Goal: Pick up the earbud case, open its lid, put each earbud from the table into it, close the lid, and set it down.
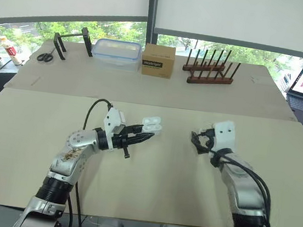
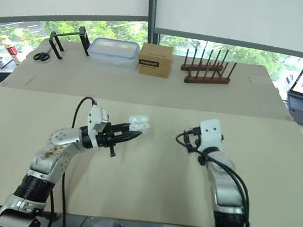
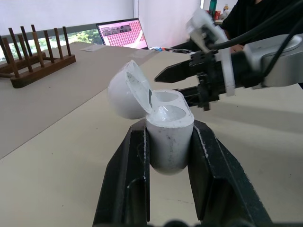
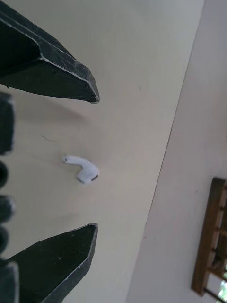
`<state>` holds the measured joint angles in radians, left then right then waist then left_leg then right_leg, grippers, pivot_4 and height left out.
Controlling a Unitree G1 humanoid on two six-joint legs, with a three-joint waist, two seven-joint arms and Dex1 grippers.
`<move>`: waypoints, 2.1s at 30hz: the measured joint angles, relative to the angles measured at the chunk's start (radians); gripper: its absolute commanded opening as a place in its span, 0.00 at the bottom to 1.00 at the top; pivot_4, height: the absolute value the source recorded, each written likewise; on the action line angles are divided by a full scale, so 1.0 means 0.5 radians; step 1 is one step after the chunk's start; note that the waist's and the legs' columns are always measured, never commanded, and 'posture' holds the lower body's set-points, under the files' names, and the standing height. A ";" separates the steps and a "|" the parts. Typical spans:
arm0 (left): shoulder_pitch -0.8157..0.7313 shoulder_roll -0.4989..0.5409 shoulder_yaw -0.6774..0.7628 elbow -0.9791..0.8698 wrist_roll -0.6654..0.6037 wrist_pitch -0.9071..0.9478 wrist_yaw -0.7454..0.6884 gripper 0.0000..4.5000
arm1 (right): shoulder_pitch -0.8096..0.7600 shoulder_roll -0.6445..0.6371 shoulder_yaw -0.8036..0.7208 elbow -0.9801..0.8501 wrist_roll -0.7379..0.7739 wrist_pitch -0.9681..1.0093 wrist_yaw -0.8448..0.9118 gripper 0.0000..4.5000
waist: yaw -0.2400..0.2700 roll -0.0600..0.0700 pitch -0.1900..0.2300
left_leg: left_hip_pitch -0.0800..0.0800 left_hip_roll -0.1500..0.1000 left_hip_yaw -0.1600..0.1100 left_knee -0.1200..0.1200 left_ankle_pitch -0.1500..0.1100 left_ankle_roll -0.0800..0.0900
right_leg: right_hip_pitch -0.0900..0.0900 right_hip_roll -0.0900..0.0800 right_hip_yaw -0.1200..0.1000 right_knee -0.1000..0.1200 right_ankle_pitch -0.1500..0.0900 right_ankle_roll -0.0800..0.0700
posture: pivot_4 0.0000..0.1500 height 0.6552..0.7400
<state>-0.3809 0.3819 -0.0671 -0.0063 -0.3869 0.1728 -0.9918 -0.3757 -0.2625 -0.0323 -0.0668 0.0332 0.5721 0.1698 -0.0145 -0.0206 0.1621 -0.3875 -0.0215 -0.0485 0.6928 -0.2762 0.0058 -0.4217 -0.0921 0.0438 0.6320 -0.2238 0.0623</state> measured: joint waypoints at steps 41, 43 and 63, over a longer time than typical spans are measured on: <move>0.370 0.086 -0.051 -0.422 -0.031 0.199 0.077 0.13 | 0.425 -1.409 0.093 -0.205 0.543 -0.703 2.205 0.08 | 0.002 0.003 0.001 | 0.004 0.003 0.001 0.000 -0.002 0.003 | 0.008 0.001 -0.001 -0.005 0.000 0.001 | 1.00 1.00; 0.396 0.095 -0.055 -0.460 -0.054 0.236 0.078 0.13 | 0.518 -1.510 0.058 -0.153 0.546 -0.858 2.374 0.08 | 0.003 0.003 0.001 | 0.005 0.004 0.001 0.000 -0.002 0.003 | 0.008 0.001 -0.002 -0.005 -0.001 0.001 | 1.00 1.00; 0.460 0.124 -0.145 -0.572 -0.093 0.319 0.080 0.13 | 0.684 -1.526 0.150 0.045 0.365 -1.257 2.487 0.08 | 0.016 0.003 0.001 | 0.005 0.003 0.001 0.001 -0.002 0.003 | 0.008 0.000 0.000 -0.004 0.000 0.001 | 1.00 1.00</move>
<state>-0.1506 0.4441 -0.1396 -0.2925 -0.4336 0.3325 -0.9516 -0.0337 -1.0253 0.0430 -0.0446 0.2158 -0.0563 1.4133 -0.0065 -0.0191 0.1628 -0.3850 -0.0201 -0.0481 0.6933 -0.2772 0.0073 -0.4175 -0.0921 0.0435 0.6299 -0.2240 0.0626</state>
